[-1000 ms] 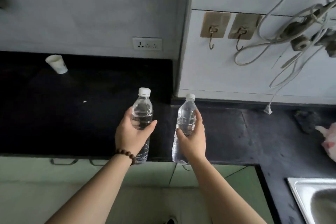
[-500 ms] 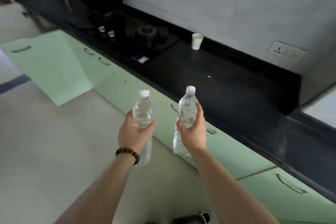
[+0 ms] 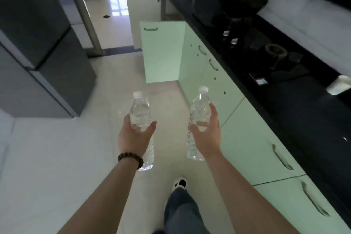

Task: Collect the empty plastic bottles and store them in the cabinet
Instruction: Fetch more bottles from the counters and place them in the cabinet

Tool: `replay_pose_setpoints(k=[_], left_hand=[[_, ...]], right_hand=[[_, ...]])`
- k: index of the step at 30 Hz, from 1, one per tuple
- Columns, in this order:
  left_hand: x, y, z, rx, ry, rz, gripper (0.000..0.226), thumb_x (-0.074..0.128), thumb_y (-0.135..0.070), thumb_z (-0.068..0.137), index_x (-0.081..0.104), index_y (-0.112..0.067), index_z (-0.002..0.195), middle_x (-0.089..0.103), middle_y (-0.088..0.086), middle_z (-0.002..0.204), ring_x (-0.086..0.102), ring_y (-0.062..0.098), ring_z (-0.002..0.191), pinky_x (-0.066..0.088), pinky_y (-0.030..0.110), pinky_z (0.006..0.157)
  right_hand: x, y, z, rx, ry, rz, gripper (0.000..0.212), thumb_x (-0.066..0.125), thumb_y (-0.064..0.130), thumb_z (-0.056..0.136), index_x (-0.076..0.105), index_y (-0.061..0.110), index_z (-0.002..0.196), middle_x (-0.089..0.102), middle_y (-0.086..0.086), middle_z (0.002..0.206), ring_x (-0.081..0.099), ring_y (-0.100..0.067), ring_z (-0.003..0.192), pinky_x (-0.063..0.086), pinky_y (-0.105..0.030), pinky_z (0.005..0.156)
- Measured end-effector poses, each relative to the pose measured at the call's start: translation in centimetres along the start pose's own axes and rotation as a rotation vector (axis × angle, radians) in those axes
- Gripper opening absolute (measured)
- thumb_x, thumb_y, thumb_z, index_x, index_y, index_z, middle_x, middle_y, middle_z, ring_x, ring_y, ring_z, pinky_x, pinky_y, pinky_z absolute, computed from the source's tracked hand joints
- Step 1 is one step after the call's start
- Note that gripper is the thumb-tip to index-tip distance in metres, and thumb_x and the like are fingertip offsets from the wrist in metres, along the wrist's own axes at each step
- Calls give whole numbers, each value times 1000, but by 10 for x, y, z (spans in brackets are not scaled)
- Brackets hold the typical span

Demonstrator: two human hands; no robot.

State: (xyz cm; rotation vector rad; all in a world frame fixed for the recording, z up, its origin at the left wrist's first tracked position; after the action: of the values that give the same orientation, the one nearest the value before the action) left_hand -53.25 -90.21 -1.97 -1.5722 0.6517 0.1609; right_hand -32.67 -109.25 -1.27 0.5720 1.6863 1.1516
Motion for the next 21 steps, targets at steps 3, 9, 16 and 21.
replay_pose_setpoints(k=[3,9,16,21], left_hand=[[-12,10,44,-16,-46,18,70,76,-51,70,49,-22,127,65,-3,100,61,21,91,44,30,75],[-10,-3,154,-14,-111,50,68,76,-50,70,48,-24,126,63,-4,99,57,14,87,40,27,73],[1,-49,289,-31,-191,57,61,77,-47,71,51,-21,120,63,-4,96,58,16,86,40,26,73],[7,-66,373,-50,-197,47,65,76,-47,72,48,-27,127,64,-6,101,58,12,87,41,26,74]], right_hand=[[46,11,34,-30,64,-11,86,69,26,77,18,46,143,43,8,140,60,-19,108,50,-35,81],[133,44,133,-76,144,17,85,69,19,78,22,32,148,41,6,140,48,-7,107,37,-25,84],[208,105,262,-134,202,-11,83,69,22,79,23,34,147,46,1,136,57,-15,100,43,-30,77],[254,140,337,-162,217,-9,83,70,22,77,25,36,145,45,0,138,56,-21,108,42,-31,82]])
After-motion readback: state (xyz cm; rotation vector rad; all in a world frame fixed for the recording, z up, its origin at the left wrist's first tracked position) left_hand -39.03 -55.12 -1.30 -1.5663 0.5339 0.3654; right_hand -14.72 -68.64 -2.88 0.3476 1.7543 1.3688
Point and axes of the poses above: each hand's wrist, its own z-axis towards the middle knuckle, its own x-axis out of the palm, y = z × x, the point moved 10 cm from there along z, towards the middle knuckle
